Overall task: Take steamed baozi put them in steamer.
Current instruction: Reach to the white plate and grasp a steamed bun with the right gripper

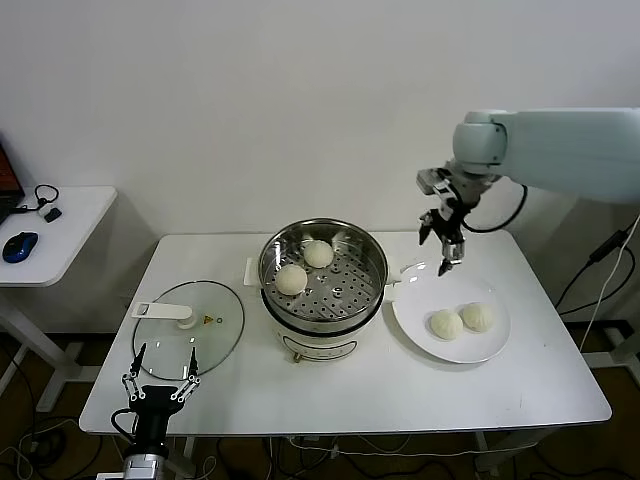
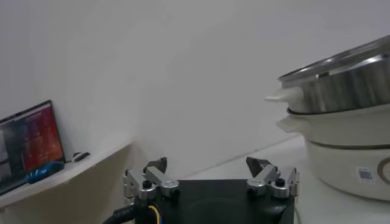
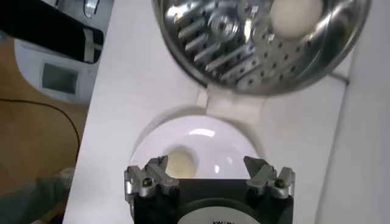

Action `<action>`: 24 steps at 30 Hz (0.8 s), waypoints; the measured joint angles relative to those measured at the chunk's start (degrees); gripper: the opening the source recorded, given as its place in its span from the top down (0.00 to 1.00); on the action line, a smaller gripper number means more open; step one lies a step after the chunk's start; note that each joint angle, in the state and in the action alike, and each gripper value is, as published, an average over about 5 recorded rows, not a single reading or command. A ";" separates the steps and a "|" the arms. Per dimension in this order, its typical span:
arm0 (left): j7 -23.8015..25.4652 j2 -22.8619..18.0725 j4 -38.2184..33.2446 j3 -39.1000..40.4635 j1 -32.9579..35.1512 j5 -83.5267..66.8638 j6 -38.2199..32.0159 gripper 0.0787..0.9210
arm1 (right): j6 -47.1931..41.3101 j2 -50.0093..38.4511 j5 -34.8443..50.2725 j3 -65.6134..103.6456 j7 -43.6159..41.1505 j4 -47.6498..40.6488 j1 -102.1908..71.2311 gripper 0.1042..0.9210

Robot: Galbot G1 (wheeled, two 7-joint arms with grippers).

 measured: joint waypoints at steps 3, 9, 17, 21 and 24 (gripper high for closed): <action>-0.02 0.00 0.34 -0.03 -0.06 0.09 -0.06 0.12 | 0.04 -1.93 -2.12 0.81 0.76 -0.35 -2.56 0.12; -0.10 0.00 1.08 -0.11 -0.09 0.56 -0.21 0.12 | -0.06 -4.60 -5.72 3.39 2.11 -1.79 -8.26 0.12; -0.15 0.00 1.72 -0.17 -0.18 1.15 -0.19 0.12 | -0.29 -6.88 -9.52 7.14 3.46 -3.87 -15.38 0.12; -0.17 0.00 2.02 -0.18 -0.26 1.39 -0.28 0.12 | -0.32 -7.22 -10.97 9.07 4.25 -4.92 -18.45 0.12; -0.20 0.00 2.16 -0.17 -0.28 1.58 -0.38 0.12 | -0.27 -7.22 -11.97 10.77 4.87 -5.93 -20.68 0.12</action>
